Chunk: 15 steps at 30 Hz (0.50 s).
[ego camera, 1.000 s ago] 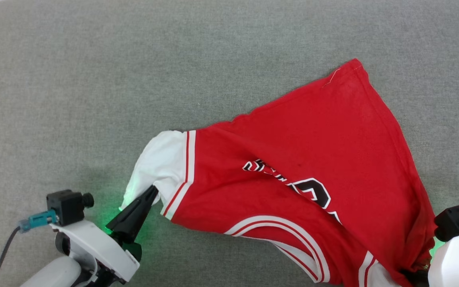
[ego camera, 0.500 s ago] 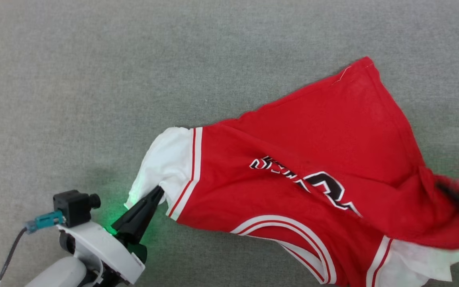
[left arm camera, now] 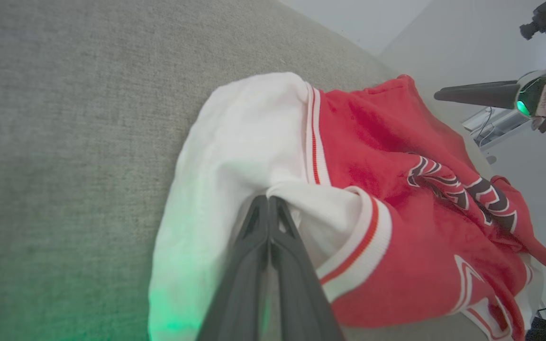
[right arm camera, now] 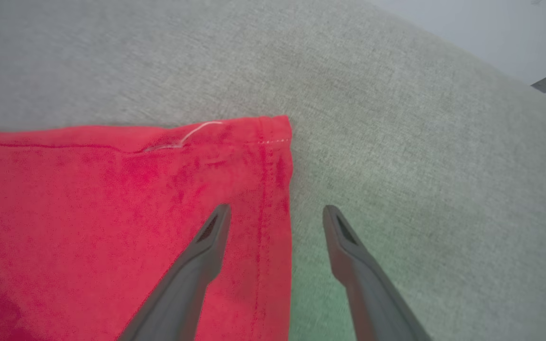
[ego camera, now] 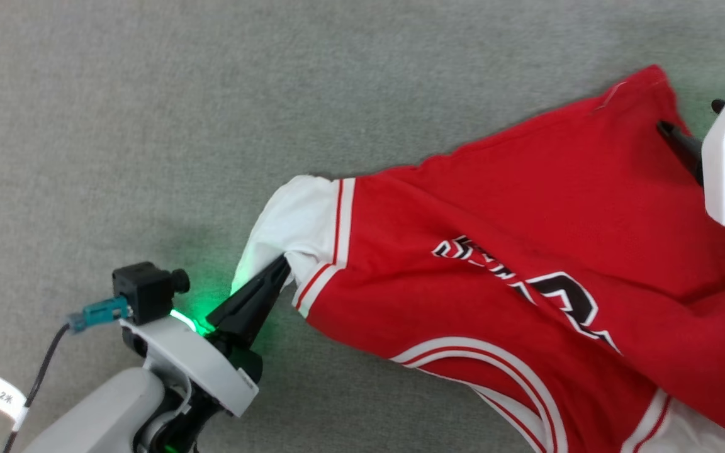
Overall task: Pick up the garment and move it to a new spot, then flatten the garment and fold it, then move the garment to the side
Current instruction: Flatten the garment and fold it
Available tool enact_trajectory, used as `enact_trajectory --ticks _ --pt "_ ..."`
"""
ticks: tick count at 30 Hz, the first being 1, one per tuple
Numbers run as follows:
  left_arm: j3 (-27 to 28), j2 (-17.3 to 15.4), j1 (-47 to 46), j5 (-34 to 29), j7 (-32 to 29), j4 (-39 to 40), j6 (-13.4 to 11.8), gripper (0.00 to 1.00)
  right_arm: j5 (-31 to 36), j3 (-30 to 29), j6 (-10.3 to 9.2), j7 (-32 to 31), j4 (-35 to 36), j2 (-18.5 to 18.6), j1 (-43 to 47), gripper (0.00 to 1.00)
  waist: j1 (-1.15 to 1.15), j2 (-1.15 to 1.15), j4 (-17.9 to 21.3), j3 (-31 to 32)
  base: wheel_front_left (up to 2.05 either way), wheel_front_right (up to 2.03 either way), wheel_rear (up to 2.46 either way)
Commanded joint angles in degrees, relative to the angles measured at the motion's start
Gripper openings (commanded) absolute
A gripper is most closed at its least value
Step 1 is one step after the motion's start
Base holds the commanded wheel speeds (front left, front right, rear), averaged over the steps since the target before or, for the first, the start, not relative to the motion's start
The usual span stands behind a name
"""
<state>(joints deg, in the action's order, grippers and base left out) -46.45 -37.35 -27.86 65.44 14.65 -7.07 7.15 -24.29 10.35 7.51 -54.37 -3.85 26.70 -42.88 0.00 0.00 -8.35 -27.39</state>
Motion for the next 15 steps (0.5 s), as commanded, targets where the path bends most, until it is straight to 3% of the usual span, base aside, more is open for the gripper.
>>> enact_trajectory --ticks 1,8,9,11,15 --pt "-0.14 0.30 -0.75 -0.30 0.01 -0.29 0.30 0.00 0.38 1.03 -0.04 0.72 -1.22 0.44 -1.14 1.00 0.00 0.00 -2.12 -2.08 0.00 0.00 0.00" --pt "-1.50 1.80 -2.33 0.04 0.14 -1.84 0.25 0.00 -0.43 7.44 -0.04 3.86 -11.98 1.50 -4.56 1.00 0.00 0.00 -3.48 -3.22 0.00 0.00 0.00" --pt "-1.75 1.94 -2.38 0.21 0.15 -2.01 0.26 0.00 -1.11 8.49 0.00 3.80 -13.04 1.55 -4.45 0.61 0.00 0.00 -3.51 -3.13 0.00 0.00 0.00" --pt "-2.07 2.17 -2.36 0.75 0.25 -2.36 0.27 0.00 -2.23 9.47 0.01 4.94 -14.42 1.36 -4.32 0.00 0.00 0.00 -3.47 -2.75 0.00 0.00 0.00" --pt "-1.75 3.12 -2.32 4.08 0.38 -1.20 0.30 0.00 -4.28 9.29 0.01 9.66 -15.54 0.98 -4.88 0.00 0.00 0.00 -3.13 -1.29 0.00 0.00 0.00"
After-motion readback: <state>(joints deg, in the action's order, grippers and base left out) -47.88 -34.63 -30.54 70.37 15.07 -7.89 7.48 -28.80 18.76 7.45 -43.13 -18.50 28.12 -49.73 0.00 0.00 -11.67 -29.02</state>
